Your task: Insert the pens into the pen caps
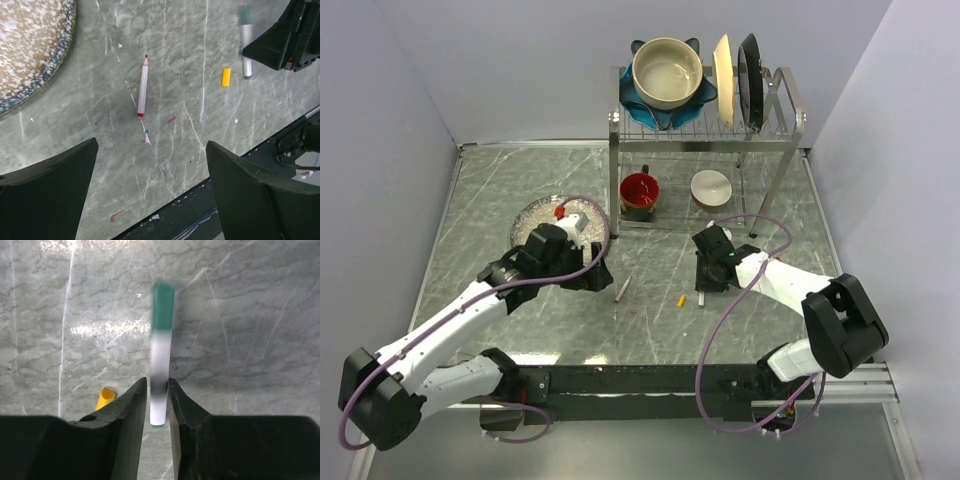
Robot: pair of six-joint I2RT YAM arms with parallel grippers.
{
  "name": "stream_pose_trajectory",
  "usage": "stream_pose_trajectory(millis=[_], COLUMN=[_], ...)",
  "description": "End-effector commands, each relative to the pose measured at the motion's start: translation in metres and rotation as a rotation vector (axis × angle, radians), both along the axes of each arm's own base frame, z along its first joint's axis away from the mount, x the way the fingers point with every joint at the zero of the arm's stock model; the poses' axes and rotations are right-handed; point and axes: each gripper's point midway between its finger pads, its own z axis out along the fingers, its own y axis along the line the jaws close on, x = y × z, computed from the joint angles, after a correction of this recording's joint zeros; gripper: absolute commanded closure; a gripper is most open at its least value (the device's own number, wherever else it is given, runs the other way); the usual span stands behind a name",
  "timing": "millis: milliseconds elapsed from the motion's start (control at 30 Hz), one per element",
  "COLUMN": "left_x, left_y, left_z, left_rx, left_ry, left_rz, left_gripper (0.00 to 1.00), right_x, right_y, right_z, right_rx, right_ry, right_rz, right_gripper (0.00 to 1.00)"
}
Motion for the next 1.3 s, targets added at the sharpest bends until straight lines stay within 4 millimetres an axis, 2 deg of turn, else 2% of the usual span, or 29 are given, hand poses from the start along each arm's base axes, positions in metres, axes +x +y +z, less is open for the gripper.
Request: stream_pose_trajectory(millis=[0,100,200,233,300,333,367,400,433,500,533,567,600,633,667,700,733,800,833,967,1267], left_x=[0.010,0.018,0.027,0.029,0.032,0.034,0.036,0.043,0.044,0.052,0.054,0.056,0.061,0.065,0.067,0.072,0.072,0.078,0.079,0.080,0.071], left_y=[-0.016,-0.022,-0.025,-0.028,-0.039,-0.042,-0.044,-0.051,-0.053,-0.065,-0.069,-0.073,-0.080,-0.081,-0.081,-0.085,-0.085,-0.082,-0.080,-0.081,-0.085], left_z=[0.013,0.010,0.003,-0.003,-0.005,-0.017,-0.023,-0.019,-0.038,-0.040,-0.055,-0.059,-0.057,-0.069,-0.073,-0.070,-0.083,-0.088,-0.098,-0.110,-0.138], left_rx=[-0.036,-0.008,0.027,0.039,0.035,0.061,0.083,0.101,0.156,0.191,0.218,0.222,0.217,0.244,0.263,0.269,0.299,0.357,0.395,0.429,0.454], left_ry=[-0.011,-0.002,0.002,0.014,-0.006,0.017,0.021,0.004,0.048,0.039,0.067,0.080,0.078,0.098,0.110,0.099,0.124,0.123,0.132,0.147,0.198], left_rz=[-0.018,-0.017,-0.020,-0.029,-0.069,-0.080,-0.092,-0.096,-0.104,-0.114,-0.121,-0.125,-0.125,-0.117,-0.109,-0.109,-0.116,-0.096,-0.092,-0.093,-0.104], left_gripper=[0.06,0.07,0.09,0.09,0.11,0.11,0.14,0.17,0.19,0.25,0.28,0.36,0.38,0.39,0.40,0.40,0.40,0.41,0.41,0.44,0.54], right_x=[0.009,0.013,0.018,0.018,0.017,0.014,0.013,0.010,0.006,0.002,0.000,-0.002,-0.004,-0.006,-0.011,-0.015,-0.018,-0.025,-0.027,-0.033,-0.039], right_y=[0.002,-0.002,-0.006,-0.005,-0.005,-0.002,0.001,0.004,0.009,0.012,0.013,0.016,0.016,0.016,0.021,0.022,0.024,0.027,0.027,0.025,0.020], right_z=[0.006,0.019,0.042,0.057,0.070,0.077,0.092,0.100,0.107,0.126,0.131,0.136,0.146,0.151,0.155,0.165,0.166,0.179,0.177,0.188,0.189], right_rx=[0.023,0.014,0.017,0.040,0.063,0.089,0.131,0.158,0.193,0.242,0.258,0.281,0.304,0.317,0.355,0.388,0.408,0.464,0.474,0.508,0.504], right_ry=[-0.047,-0.086,-0.145,-0.184,-0.223,-0.240,-0.284,-0.305,-0.317,-0.383,-0.405,-0.421,-0.453,-0.466,-0.465,-0.496,-0.501,-0.549,-0.552,-0.601,-0.629], right_rz=[-0.013,-0.023,-0.035,-0.035,-0.029,-0.012,0.007,0.025,0.054,0.095,0.110,0.119,0.120,0.115,0.138,0.150,0.156,0.179,0.174,0.180,0.186], right_gripper=[0.63,0.58,0.57,0.57,0.57,0.56,0.55,0.54,0.53,0.54,0.54,0.55,0.55,0.55,0.55,0.55,0.55,0.55,0.55,0.56,0.57])
